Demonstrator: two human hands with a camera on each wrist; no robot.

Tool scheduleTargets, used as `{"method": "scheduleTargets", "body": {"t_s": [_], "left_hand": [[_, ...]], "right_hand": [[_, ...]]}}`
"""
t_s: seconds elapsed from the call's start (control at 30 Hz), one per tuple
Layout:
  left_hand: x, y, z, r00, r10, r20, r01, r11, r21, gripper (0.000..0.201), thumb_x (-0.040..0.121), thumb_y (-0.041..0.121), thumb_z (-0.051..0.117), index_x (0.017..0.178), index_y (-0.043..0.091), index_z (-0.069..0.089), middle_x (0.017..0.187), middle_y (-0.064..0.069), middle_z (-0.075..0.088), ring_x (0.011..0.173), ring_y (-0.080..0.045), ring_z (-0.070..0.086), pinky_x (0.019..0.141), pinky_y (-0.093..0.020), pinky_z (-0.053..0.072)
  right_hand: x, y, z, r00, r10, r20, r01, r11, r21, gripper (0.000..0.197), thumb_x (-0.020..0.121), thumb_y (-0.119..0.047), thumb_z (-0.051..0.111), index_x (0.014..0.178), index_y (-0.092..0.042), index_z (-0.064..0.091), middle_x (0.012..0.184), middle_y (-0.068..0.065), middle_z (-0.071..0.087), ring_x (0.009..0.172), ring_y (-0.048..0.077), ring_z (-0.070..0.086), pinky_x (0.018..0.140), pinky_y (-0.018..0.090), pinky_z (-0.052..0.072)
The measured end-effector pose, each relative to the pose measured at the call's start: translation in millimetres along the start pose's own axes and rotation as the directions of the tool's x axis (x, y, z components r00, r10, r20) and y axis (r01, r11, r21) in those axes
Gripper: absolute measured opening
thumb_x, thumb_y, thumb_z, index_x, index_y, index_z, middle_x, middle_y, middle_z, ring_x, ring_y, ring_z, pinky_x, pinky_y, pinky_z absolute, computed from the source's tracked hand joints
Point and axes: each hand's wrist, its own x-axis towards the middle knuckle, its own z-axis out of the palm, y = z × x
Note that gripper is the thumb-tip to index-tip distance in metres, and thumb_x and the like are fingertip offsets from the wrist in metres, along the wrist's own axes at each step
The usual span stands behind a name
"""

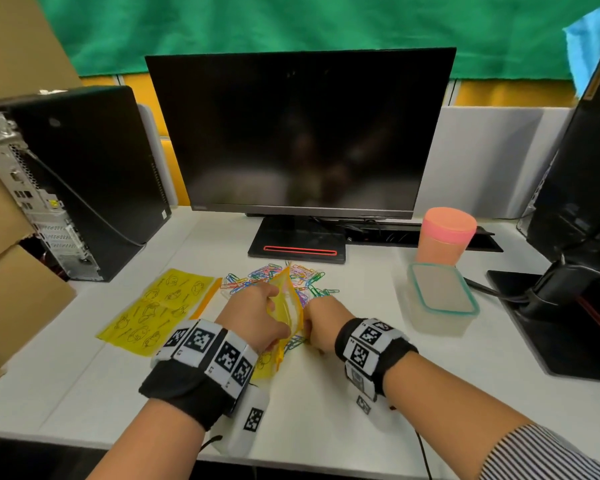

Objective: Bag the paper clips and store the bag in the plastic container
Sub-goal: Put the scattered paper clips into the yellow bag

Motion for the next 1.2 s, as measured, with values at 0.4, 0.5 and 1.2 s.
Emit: {"method": "scheduleTargets", "body": {"t_s": [0.4,0.5,1.2], "left_hand": [[-1.3,8.9,10.4,0.998,0.002,0.061,0.000,0.999,-0.036,0.080,0.067,0.014,0.080,0.136,0.020,0.042,0.091,0.000,0.057,0.046,-0.017,0.058,0.051,-0.027,0.050],[-3.6,10.5,8.6,0.998,0.006,0.058,-0.005,1.000,-0.028,0.085,0.066,0.014,0.079,0.141,0.019,0.038,0.097,0.000,0.060,0.049,-0.017,0.061,0.052,-0.027,0.053],[-3.3,-3.5,-9.3,0.998,-0.028,0.053,0.031,0.997,-0.066,0.081,0.069,0.016,0.081,0.139,0.019,0.041,0.113,-0.001,0.055,0.052,-0.015,0.056,0.052,-0.026,0.049]], "right_hand": [[-36.8,3.8,-55.0,0.976,0.140,-0.169,0.091,0.443,0.892,0.023,0.070,0.016,0.070,0.063,-0.005,0.061,0.054,0.007,0.062,0.043,0.012,0.061,0.049,0.020,0.056],[-32.5,-14.2,-44.0,0.983,0.101,-0.153,0.054,0.636,0.769,0.024,0.069,0.010,0.070,0.060,-0.011,0.063,0.056,0.006,0.060,0.042,0.010,0.057,0.051,0.023,0.055],[12.6,42.6,-13.9,0.989,0.020,0.147,-0.031,0.997,0.072,0.087,0.069,-0.055,0.073,0.142,-0.020,0.041,0.140,0.003,0.051,0.126,0.023,0.049,0.105,0.034,0.041]]}}
